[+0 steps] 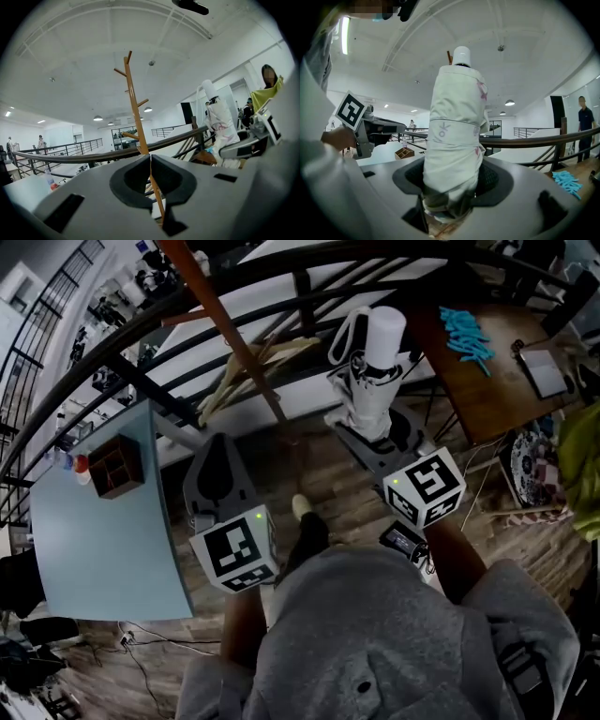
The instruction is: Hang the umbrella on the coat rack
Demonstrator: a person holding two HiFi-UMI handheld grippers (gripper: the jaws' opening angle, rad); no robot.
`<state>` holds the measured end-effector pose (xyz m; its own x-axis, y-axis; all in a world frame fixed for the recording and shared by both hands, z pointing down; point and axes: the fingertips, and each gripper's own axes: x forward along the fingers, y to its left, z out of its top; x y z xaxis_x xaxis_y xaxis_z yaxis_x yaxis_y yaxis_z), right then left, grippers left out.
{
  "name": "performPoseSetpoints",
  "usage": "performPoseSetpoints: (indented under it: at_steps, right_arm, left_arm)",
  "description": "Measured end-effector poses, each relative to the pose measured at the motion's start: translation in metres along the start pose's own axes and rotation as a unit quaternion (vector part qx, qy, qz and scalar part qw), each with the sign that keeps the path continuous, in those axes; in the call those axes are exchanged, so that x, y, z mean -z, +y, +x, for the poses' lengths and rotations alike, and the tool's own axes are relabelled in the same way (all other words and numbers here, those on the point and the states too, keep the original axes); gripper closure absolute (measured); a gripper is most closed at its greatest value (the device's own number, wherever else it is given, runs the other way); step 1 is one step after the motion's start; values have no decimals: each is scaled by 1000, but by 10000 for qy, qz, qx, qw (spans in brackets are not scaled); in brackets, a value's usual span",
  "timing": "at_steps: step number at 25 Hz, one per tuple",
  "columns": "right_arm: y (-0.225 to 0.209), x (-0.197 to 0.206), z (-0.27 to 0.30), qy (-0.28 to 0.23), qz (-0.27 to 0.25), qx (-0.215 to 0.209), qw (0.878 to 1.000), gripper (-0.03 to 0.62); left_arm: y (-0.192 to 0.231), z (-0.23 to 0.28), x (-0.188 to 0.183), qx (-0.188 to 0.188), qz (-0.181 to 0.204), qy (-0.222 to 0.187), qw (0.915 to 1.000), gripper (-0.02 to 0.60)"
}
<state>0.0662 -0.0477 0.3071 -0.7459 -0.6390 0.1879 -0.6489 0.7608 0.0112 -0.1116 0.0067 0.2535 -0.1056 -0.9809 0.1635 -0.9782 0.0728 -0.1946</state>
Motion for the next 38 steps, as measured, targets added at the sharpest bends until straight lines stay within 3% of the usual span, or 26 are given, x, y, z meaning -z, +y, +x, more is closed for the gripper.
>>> performPoseSetpoints:
  at_steps: [17,38]
  right_arm:
    - [-50,-18,96,197,53,160,9997,321]
    - [-80,20,163,669,178,470,9965,321]
  left_arm:
    - [35,103,-11,183,-136,105,9997,560]
    - [63,182,6,480,-190,326,9981,560]
